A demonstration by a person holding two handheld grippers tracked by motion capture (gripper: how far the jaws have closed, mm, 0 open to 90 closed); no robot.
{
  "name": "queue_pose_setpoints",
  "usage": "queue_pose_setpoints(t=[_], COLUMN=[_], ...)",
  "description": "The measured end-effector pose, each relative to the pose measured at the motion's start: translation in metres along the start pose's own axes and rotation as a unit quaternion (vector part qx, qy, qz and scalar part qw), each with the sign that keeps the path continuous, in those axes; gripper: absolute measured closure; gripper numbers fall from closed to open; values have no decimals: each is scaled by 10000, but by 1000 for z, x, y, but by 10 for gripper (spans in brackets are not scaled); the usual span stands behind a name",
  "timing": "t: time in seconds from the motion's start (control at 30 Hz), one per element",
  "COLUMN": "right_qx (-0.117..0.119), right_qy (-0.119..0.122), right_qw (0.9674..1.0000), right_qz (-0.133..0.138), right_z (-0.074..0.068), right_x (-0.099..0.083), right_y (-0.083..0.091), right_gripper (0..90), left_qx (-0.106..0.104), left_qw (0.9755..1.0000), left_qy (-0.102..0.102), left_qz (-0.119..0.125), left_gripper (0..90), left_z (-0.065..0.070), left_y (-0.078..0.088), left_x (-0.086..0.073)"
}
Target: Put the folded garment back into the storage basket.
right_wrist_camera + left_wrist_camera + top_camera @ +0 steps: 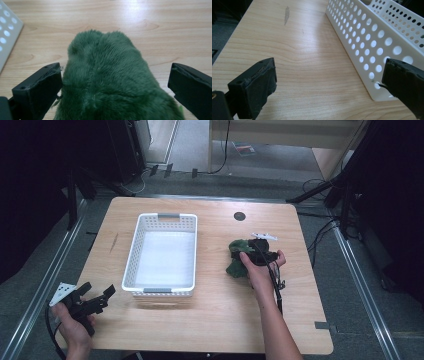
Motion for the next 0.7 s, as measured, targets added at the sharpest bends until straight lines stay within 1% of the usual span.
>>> queue_pose_setpoints(t=[0.1,0.13,0.17,0.27,0.37,0.43,0.47,0.5,0.53,0.6,0.7], right_qx=[-81,-81,-142,-159,-278,-266,-301,-277,-204,-190,-225], right_qy=[9,9,-10,-18,129,134,102,71,36,-72,22], right_qw=[9999,9999,9998,9997,9992,9990,9989,9990,9991,9994,9996], right_qz=[-117,-117,-146,-160,-271,-337,-339,-353,-368,-295,-145], right_z=[-2,-2,-2,-3,-5,-4,-3,-1,2,4,4], right_x=[-5,-5,-9,-12,-21,-28,-31,-35,-37,-41,-43], right_y=[-6,-6,-9,-11,-16,-19,-20,-21,-22,-21,-19], right_gripper=[0,0,0,0,0,0,0,0,0,20,92], left_qx=[-3,-3,-6,-7,-9,-14,-11,-11,-10,-10,-6], left_qw=[10000,10000,10000,10000,10000,10000,10000,10000,10000,10000,10000], left_qy=[-7,-7,-2,-2,1,-4,-7,-7,-4,-4,-2], left_qz=[-5,-5,-2,-5,-20,-21,-23,-23,-32,-35,-42], left_gripper=[5,5,5,5,6,6,5,5,5,5,6], left_z=[0,0,0,0,0,0,0,0,0,0,0], left_y=[0,0,0,0,0,0,0,0,0,0,-1], left_x=[0,0,0,0,0,0,0,0,0,0,0])
Point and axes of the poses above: each handheld gripper's, and its own axes: y roughly backward along the jaws, x roughly out of its top, z roughly to its right, the point moved 4 cm from there along -y, roughly forward along the jaws, and after that the axes turned 14 degrees about z, right-handed, at the moved point
